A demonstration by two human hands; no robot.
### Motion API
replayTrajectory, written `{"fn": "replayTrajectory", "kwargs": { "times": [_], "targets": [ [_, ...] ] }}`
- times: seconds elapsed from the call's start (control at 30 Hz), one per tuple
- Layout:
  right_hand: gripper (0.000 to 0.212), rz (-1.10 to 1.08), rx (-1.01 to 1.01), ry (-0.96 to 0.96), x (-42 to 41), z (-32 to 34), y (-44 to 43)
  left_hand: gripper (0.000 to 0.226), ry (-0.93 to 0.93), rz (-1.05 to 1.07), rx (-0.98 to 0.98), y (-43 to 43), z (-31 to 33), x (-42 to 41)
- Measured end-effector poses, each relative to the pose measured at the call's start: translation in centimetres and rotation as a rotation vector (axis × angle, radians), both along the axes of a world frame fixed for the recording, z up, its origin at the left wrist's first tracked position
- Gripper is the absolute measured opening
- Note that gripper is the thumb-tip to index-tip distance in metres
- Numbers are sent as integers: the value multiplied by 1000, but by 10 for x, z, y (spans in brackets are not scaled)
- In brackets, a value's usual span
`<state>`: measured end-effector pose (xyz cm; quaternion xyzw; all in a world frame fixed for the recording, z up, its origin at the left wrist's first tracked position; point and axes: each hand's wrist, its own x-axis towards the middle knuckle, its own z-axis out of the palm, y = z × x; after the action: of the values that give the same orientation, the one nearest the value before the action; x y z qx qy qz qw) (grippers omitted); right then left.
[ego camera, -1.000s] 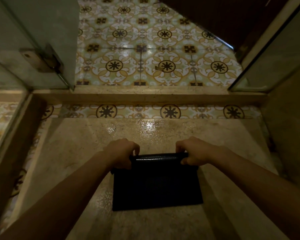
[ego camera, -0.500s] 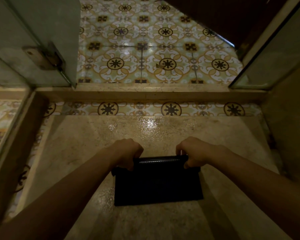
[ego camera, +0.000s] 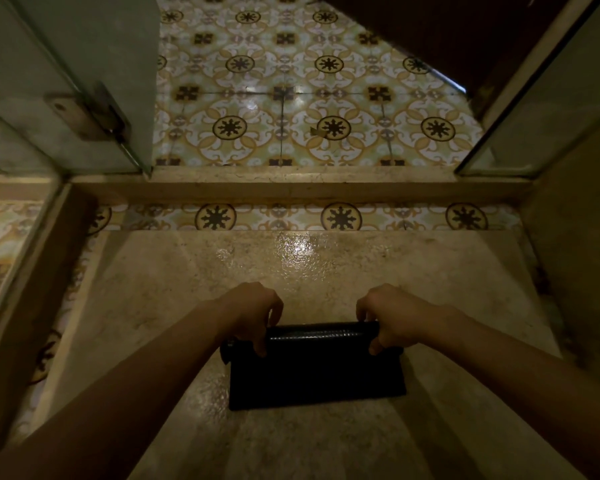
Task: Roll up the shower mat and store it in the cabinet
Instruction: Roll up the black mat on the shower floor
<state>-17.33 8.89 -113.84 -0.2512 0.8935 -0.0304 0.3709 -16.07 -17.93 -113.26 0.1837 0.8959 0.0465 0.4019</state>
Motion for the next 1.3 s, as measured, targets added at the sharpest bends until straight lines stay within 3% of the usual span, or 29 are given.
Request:
{"fn": "replayTrajectory", "kwargs": {
  "times": [0.23,0.5,0.67,0.8,0.9,1.07,1.2,1.3],
  "targets": [
    [59,1,71,-160,0,-1,0,40,-107,73,71,-8,0,2],
    [80,119,32,-36,40,-20,4,76,-93,38,39,-4,-31,47],
    [81,165,-29,97,69,-35,14,61,138,-40,110,-3,-35,81],
    [66,124,-126,200,91,-49,22,63,262,-23,80,-7,-41,108],
    [59,54,-164,162,102,-52,25,63,315,35,121,-9,-45,122],
    [73,41,-141,155,129,-50,26,61,360,38,186,-9,-48,146],
    [81,19,-198,204,147,-47,29,79,375,46,119,-3,-52,162],
    [85,57,-187,198,142,-34,27,86,281,68,55,0,-43,164]
  ]
}}
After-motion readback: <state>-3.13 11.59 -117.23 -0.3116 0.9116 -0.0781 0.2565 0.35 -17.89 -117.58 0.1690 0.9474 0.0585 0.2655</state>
